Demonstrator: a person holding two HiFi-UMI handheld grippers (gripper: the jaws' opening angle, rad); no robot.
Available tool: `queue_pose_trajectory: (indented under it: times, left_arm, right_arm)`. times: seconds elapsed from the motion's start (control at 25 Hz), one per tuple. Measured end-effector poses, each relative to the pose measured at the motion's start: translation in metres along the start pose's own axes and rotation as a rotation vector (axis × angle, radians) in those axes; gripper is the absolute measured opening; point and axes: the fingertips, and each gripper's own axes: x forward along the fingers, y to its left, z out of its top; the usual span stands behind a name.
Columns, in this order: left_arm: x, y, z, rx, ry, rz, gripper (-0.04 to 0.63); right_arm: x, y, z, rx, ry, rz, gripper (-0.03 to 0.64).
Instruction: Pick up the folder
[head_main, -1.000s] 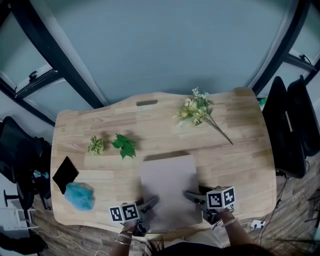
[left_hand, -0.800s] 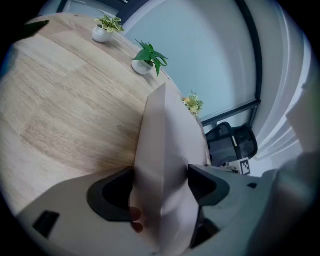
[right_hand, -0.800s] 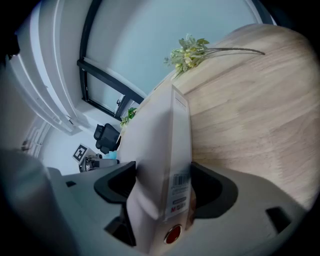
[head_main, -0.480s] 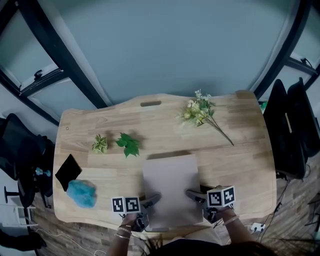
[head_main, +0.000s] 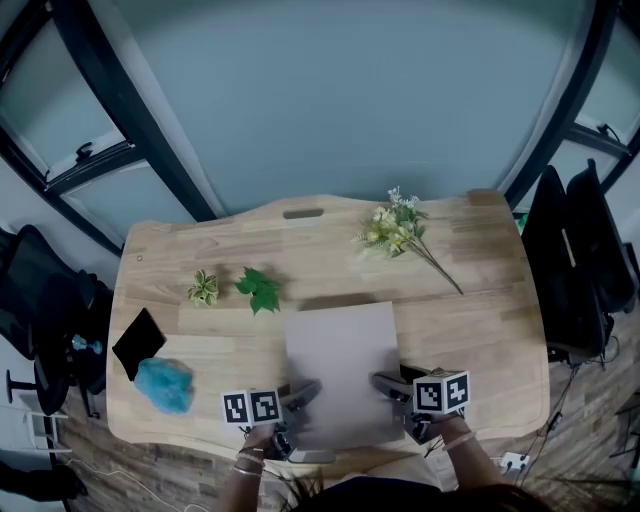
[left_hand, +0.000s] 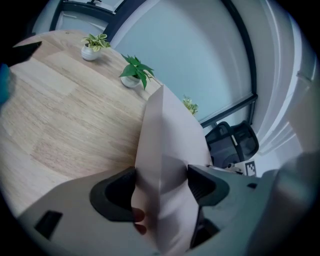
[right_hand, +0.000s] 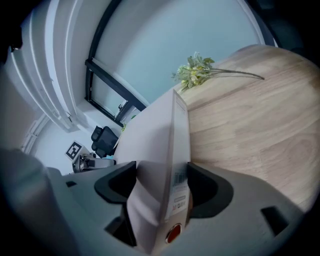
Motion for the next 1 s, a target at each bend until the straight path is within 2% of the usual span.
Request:
queue_pose_trajectory:
  times: [0.68, 1.0]
  left_arm:
    - [-0.024, -0.033, 0.023, 0.077, -0.122, -0.035, 0.319]
    - [-0.041, -0.048, 0.038, 0.133, -0.171, -0.04, 0.319]
  right_arm:
    - [-0.03, 0.03, 0.043, -0.165, -0.13, -0.017, 0.314]
    - [-0.04, 0.047, 0.056, -0.2, -0.173, -0.008, 0.313]
